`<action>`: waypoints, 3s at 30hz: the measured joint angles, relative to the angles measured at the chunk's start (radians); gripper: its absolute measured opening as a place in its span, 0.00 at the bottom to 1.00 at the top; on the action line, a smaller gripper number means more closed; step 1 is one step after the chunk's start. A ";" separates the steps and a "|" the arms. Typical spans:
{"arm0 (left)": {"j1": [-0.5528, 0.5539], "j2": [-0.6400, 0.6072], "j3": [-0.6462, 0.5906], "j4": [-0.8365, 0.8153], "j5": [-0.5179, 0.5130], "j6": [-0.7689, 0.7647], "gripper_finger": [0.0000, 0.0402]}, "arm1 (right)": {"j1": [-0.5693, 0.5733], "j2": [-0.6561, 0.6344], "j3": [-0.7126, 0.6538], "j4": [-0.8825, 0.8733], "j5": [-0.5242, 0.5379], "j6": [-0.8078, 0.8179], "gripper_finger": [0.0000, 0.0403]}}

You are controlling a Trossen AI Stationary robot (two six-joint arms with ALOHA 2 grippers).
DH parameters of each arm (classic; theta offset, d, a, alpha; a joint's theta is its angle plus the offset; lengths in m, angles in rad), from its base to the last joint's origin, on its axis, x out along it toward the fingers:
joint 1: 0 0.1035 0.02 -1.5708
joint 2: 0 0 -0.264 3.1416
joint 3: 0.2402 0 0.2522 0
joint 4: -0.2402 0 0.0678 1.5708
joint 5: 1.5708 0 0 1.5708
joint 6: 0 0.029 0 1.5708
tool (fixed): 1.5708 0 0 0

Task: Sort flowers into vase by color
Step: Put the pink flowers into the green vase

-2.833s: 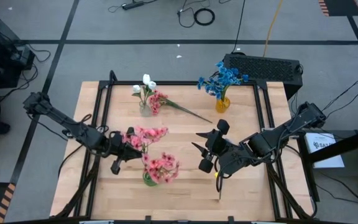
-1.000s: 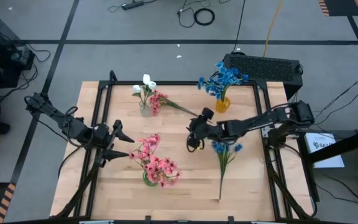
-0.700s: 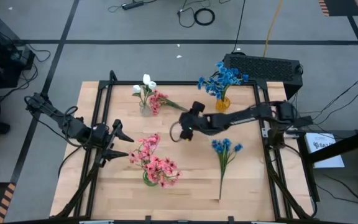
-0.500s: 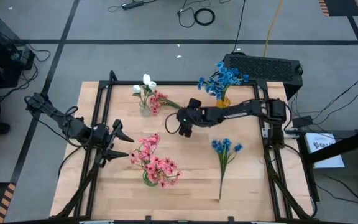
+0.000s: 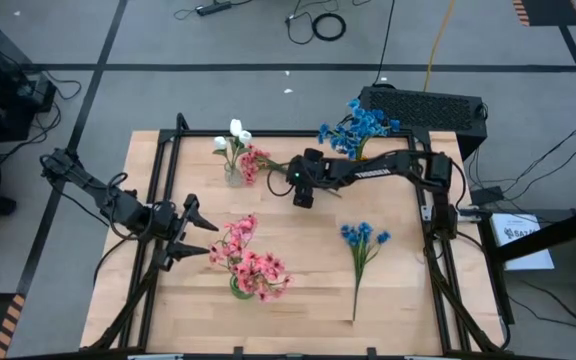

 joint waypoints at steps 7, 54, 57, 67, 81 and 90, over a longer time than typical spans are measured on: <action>0.000 0.003 0.000 -0.001 0.000 0.014 0.67 | -0.037 0.015 0.000 0.022 -0.038 -0.021 0.49; 0.000 0.003 -0.001 -0.010 0.040 0.014 0.67 | 0.180 -0.100 -0.003 -0.231 -0.111 0.718 0.00; 0.000 0.002 -0.001 -0.009 0.043 0.014 0.67 | 0.216 -0.161 -0.002 -0.280 -0.111 0.755 0.00; 0.000 0.003 -0.001 -0.001 0.047 0.014 0.67 | 0.336 -0.385 -0.002 -0.478 -0.086 0.843 0.00; 0.000 -0.068 -0.001 0.036 0.023 0.017 0.67 | 0.687 -0.669 -0.002 -0.589 0.372 0.993 0.00; 0.000 -0.113 0.042 0.189 0.012 0.162 0.67 | 0.810 -0.675 -0.002 -0.076 0.644 0.584 0.00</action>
